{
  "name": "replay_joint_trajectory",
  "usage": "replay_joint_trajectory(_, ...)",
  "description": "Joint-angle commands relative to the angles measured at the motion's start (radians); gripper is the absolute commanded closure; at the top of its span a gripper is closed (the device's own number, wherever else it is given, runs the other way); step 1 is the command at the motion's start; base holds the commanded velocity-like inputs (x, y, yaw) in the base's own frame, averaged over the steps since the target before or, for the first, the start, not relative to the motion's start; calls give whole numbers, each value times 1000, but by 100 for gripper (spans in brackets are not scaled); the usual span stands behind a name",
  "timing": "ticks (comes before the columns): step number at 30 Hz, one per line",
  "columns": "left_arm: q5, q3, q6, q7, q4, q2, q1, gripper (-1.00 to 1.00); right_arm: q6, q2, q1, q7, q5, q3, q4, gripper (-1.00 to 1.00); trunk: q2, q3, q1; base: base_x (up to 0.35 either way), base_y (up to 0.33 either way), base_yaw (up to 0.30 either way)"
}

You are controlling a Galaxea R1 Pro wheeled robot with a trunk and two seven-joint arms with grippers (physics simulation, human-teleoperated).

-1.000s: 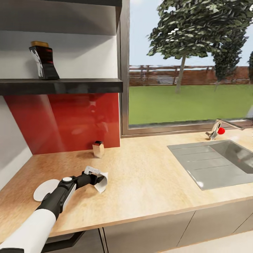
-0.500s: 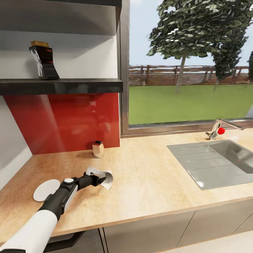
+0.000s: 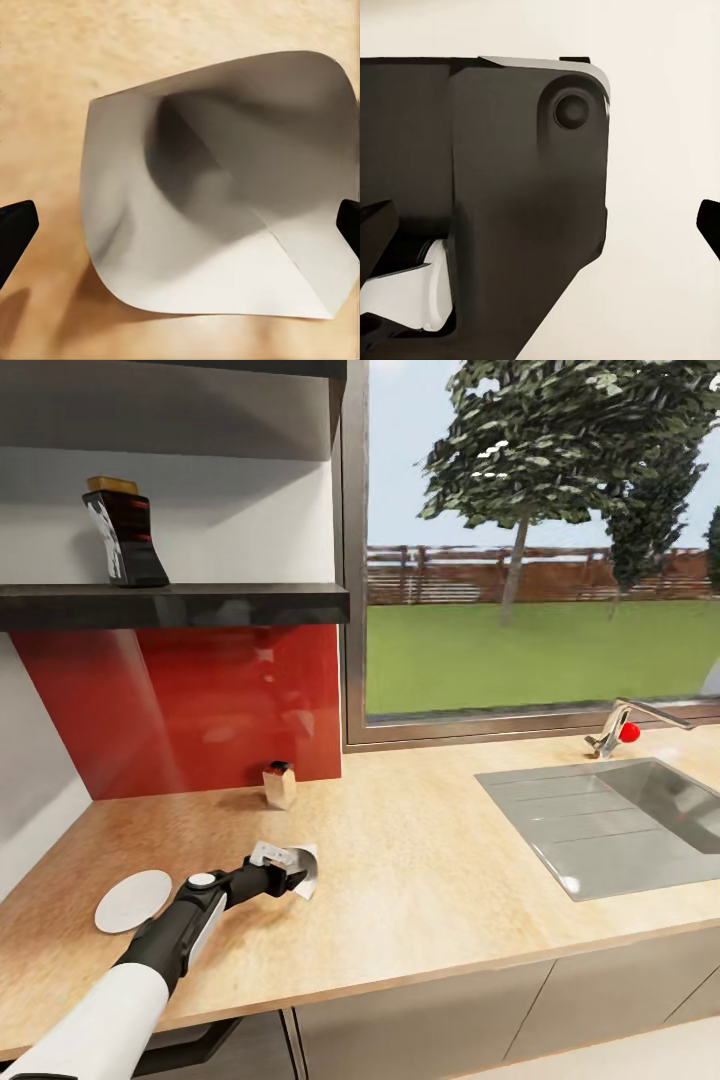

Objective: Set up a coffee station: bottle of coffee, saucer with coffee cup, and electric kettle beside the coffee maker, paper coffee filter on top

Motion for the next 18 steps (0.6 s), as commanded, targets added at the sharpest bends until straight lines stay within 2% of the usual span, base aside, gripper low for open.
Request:
replay_joint_trajectory(1,-7,-1,3,-3,-2,-1,-1,-100,-3,0,-1,0,0,0,1,-100,-2,-2,1,0,0,0)
replay_joint_trajectory(10,-4,-1,2,-3,-3,1,-1,-100,-3,-1,-1,0,0,-1,-1,-100,-2,-2,1,4,3,0)
replay_joint_trajectory(18,-2,-1,2,-2,-3,1,-1,-100,-3,-2,-1,0,0,-1,-1,-100,-2,-2,1,72,85,0)
